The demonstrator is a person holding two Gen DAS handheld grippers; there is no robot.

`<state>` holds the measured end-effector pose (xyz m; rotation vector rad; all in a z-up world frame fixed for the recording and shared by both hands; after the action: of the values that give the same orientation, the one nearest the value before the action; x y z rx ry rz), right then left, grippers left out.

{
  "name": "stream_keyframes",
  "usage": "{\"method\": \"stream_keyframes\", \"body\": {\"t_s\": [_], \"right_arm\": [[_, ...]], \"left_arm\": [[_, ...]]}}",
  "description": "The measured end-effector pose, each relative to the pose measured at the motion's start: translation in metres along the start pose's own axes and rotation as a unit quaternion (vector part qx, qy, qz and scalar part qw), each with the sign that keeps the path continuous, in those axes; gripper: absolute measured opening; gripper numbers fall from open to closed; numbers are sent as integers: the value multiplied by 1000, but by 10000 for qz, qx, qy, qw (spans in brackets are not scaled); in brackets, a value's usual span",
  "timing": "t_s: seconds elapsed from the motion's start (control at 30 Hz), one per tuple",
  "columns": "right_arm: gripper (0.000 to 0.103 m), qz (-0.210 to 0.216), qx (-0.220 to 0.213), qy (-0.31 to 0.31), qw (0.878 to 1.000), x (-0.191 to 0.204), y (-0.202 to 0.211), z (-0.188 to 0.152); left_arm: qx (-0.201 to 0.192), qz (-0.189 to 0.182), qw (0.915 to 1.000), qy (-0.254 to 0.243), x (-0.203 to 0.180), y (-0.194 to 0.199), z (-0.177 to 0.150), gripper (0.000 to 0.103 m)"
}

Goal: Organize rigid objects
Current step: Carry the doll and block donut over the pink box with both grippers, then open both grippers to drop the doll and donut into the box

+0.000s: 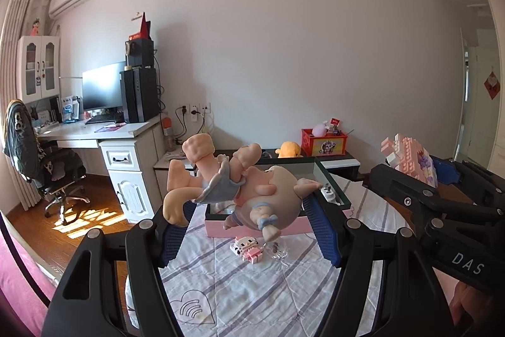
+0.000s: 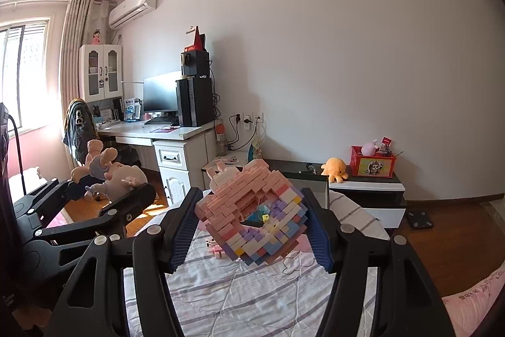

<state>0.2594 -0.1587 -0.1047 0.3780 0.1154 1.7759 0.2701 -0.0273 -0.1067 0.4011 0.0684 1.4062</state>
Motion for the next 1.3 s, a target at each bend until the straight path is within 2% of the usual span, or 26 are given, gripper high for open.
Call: {"method": "stream_keyframes", "body": {"t_s": [0.17,0.43,0.6,0.73,0.93,1.07,1.1,1.13,1.17,1.2,1.3], "right_arm": [[64,-32,283,24,9996,-16,-63,4],[64,-6,924,-126,9956,-48,-178,-5],[64,-86,1370,-267,9902,-71,-240,-20],[64,-173,1652,-333,9856,-84,-267,-32],[64,-228,1831,-379,9821,-93,-283,-46],[68,-195,1795,-505,9823,-94,-274,-46],[71,-191,1766,-529,9827,-93,-270,-43],[79,-215,1714,-545,9835,-91,-263,-39],[83,-224,1648,-563,9845,-90,-254,-36],[83,-187,1575,-582,9856,-87,-246,-32],[85,-205,1363,-578,9888,-78,-213,-21]], "left_arm": [[325,-55,9994,-93,3,-74,2,70],[1211,-311,9921,-95,6,-208,-14,70],[1621,-328,9860,-216,4,-265,-26,70],[1797,-331,9829,-240,4,-288,-34,71],[2078,-268,9774,-264,1,-300,-50,71],[2098,-321,9770,-187,5,-286,-48,74],[2050,-303,9782,-139,8,-278,-46,79],[1965,-268,9801,-90,11,-269,-43,84],[1813,-219,9832,-47,15,-258,-38,92],[1616,-154,9867,-9,19,-245,-32,98],[1167,21,9932,3,27,-203,-16,103]]}}
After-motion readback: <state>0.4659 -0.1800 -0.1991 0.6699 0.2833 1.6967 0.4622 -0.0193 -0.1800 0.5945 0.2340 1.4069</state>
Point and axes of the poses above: each gripper's, at about its wrist camera, not at the fingertips, and y roughly against the way its jaws point, x to its left, z to its top, the point moved 6 cm from there along -y, roughly the way its jaws point, and after that the axes turned 10 degrees about -y, right-handed, at the moved point
